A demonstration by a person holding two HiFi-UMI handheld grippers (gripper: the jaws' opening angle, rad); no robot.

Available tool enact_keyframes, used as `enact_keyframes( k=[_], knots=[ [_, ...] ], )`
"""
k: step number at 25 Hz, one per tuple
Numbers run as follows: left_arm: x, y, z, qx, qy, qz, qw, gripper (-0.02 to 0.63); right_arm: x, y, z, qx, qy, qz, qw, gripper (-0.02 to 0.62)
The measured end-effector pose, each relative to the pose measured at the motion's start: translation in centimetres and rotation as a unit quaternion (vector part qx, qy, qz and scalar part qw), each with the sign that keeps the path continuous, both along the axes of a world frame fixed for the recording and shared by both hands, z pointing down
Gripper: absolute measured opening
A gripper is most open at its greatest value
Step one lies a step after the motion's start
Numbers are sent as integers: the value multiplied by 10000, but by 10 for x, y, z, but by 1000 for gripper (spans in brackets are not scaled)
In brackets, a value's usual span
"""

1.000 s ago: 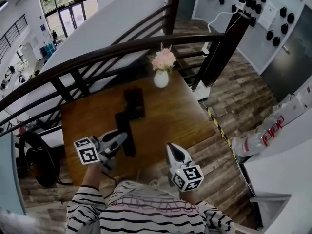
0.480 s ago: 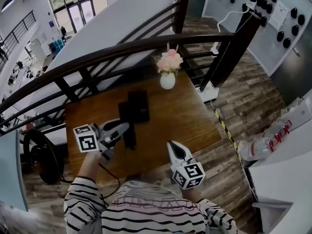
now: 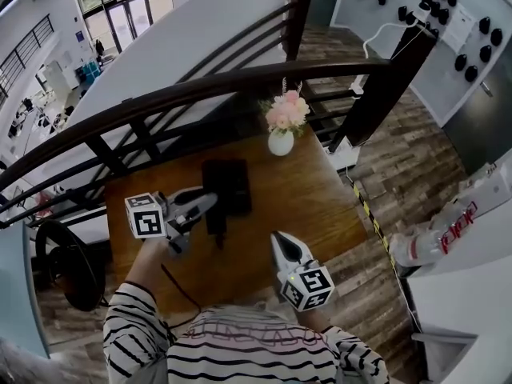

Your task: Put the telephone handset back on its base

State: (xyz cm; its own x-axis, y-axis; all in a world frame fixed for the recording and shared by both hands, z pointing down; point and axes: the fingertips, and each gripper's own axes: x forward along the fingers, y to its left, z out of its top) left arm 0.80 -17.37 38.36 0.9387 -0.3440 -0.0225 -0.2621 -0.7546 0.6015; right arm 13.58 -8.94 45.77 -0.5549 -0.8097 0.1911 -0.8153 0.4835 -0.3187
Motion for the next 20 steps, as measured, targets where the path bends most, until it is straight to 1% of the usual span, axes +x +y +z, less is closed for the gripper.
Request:
enact_keyframes(
  k=[5, 10, 13, 16, 20],
  knots=[
    [-13, -32, 16, -62, 135, 37, 9999, 75, -16, -20, 12, -183, 45, 12, 9998, 2],
    [-24, -58, 49, -167, 133, 7, 9998, 75, -27, -36, 26, -326, 142, -2, 9994, 2],
    [-26, -68, 73, -247, 39, 1, 9997, 75, -32, -41, 35, -432, 178, -4, 9989, 2],
    [-28, -79, 96, -418, 38, -4, 9991, 75, -36, -45, 43, -550, 204, -12, 9983, 2],
    [-34, -96, 124, -661, 210, -56, 9976, 75, -45, -52, 55, -704, 230, 8, 9973, 2]
  ],
)
